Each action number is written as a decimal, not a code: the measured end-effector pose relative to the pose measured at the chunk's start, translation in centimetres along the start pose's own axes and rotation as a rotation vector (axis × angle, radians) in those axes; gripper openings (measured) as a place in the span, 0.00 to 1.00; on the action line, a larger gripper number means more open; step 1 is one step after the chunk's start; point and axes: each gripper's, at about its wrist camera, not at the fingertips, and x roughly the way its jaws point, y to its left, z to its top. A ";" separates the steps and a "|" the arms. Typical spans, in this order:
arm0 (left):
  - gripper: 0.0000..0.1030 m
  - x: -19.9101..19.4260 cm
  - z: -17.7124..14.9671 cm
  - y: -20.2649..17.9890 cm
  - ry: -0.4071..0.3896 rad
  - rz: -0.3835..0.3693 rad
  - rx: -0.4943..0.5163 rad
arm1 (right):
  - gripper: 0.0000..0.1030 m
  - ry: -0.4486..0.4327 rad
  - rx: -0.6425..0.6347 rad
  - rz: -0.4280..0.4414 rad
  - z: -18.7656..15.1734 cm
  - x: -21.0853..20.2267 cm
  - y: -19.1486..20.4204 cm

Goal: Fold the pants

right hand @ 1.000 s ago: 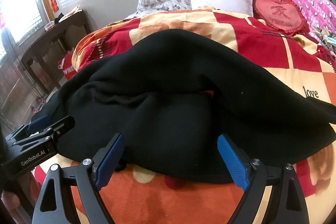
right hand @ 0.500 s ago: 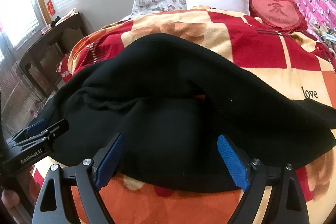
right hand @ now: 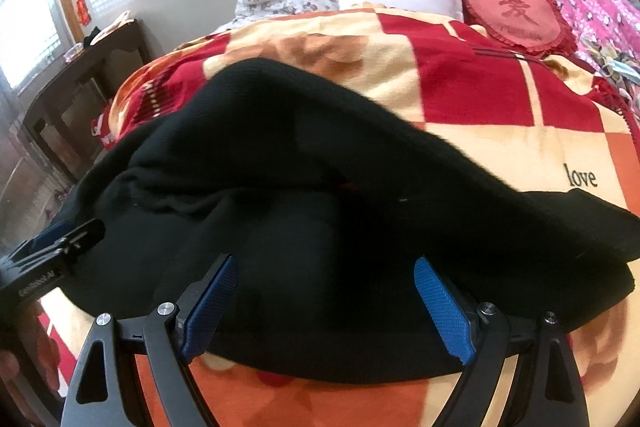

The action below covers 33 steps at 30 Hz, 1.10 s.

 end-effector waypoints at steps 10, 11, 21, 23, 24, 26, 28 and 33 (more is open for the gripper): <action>0.81 2.8 3.3 -0.5 0.036 0.015 0.007 | 0.86 -0.014 0.042 -0.093 4.1 2.9 -4.1; 0.81 3.4 3.7 -0.5 0.047 0.025 0.008 | 0.86 -0.016 0.034 -0.115 5.2 3.6 -4.4; 0.81 6.6 5.8 0.4 0.130 0.001 -0.047 | 0.85 -0.064 0.061 -0.108 12.2 5.3 -5.5; 0.81 5.9 5.7 1.1 0.121 -0.009 -0.063 | 0.85 -0.068 0.050 -0.091 11.9 4.4 -5.4; 0.81 5.6 5.6 1.3 0.120 -0.015 -0.065 | 0.85 -0.062 0.041 -0.093 11.5 4.0 -5.5; 0.81 4.6 5.2 2.0 0.119 -0.041 -0.075 | 0.85 -0.053 0.034 -0.100 9.9 3.0 -6.1; 0.81 3.5 4.6 3.3 0.119 -0.076 -0.099 | 0.85 -0.049 0.047 -0.103 7.5 1.6 -7.5; 0.81 0.3 2.5 6.7 0.104 -0.129 -0.164 | 0.85 -0.032 0.078 -0.147 3.0 -1.0 -11.3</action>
